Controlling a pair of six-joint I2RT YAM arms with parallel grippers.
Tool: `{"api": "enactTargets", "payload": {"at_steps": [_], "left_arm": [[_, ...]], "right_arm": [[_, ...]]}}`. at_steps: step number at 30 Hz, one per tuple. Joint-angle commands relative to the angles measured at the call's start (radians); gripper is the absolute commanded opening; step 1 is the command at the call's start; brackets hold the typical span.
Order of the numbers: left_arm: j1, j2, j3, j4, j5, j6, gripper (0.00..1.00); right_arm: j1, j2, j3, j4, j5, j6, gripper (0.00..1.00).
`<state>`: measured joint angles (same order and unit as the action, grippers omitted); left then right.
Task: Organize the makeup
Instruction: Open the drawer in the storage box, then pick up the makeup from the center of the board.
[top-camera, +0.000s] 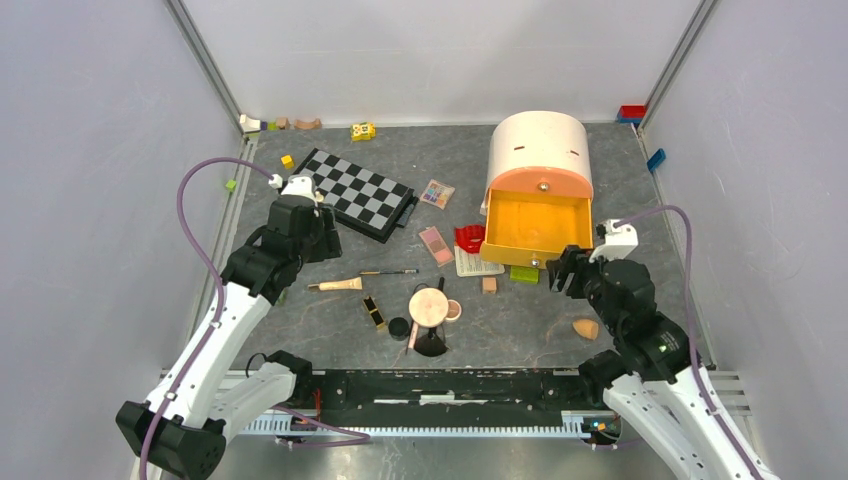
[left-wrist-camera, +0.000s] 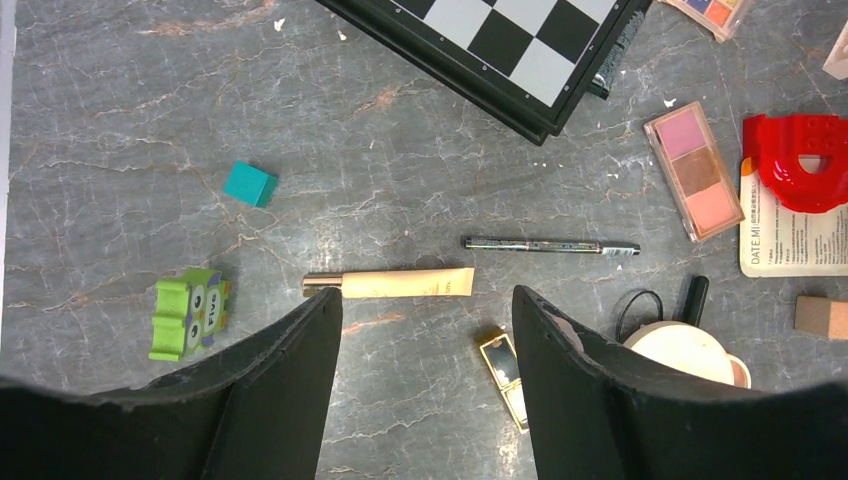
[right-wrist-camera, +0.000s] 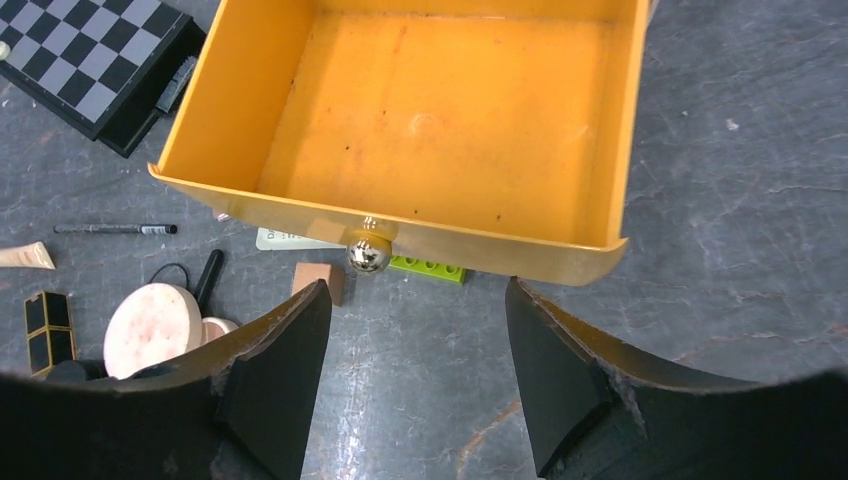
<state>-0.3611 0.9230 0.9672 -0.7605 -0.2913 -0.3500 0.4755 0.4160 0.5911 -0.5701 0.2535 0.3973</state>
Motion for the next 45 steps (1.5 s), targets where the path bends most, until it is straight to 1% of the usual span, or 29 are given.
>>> {"api": "enactTargets", "payload": {"at_steps": [1,5,8,11,14,18,21,24,28,34,39,45], "left_arm": [[0.006,0.011,0.001,0.039,0.024,0.052,0.70],[0.004,0.037,0.007,0.044,0.046,0.046,0.70],[0.004,0.083,0.057,0.038,0.117,0.012,0.69],[-0.003,0.167,0.151,0.046,0.193,-0.028,0.69],[-0.028,0.290,0.253,0.061,0.217,-0.043,0.71],[-0.088,0.511,0.436,0.069,0.211,-0.035,0.71],[-0.119,0.679,0.586,0.094,0.220,-0.001,0.72],[-0.124,0.847,0.775,0.087,0.242,0.044,0.73],[-0.125,1.097,1.035,0.028,0.250,0.109,0.77],[-0.125,1.382,1.328,-0.006,0.286,0.202,0.82],[-0.125,1.533,1.439,0.000,0.320,0.257,0.90],[-0.125,1.604,1.445,0.044,0.295,0.320,0.99]], "right_arm": [[-0.001,0.036,0.131,-0.104,0.061,0.035,0.71],[0.000,0.085,0.198,-0.160,0.045,0.035,0.72],[0.000,0.118,0.230,-0.181,-0.008,0.018,0.72],[0.000,0.147,0.247,-0.199,-0.058,-0.008,0.72],[0.000,0.151,0.247,-0.213,-0.077,-0.032,0.72],[0.000,0.123,0.233,-0.219,-0.079,-0.056,0.73],[0.000,0.099,0.224,-0.232,-0.077,-0.068,0.73],[0.000,0.074,0.212,-0.244,-0.072,-0.069,0.73],[0.000,0.047,0.190,-0.244,-0.070,-0.063,0.74],[0.000,0.052,0.172,-0.243,-0.051,-0.067,0.75],[0.000,0.078,0.160,-0.234,-0.039,-0.077,0.76],[0.000,0.095,0.129,-0.218,-0.048,-0.076,0.76]]}}
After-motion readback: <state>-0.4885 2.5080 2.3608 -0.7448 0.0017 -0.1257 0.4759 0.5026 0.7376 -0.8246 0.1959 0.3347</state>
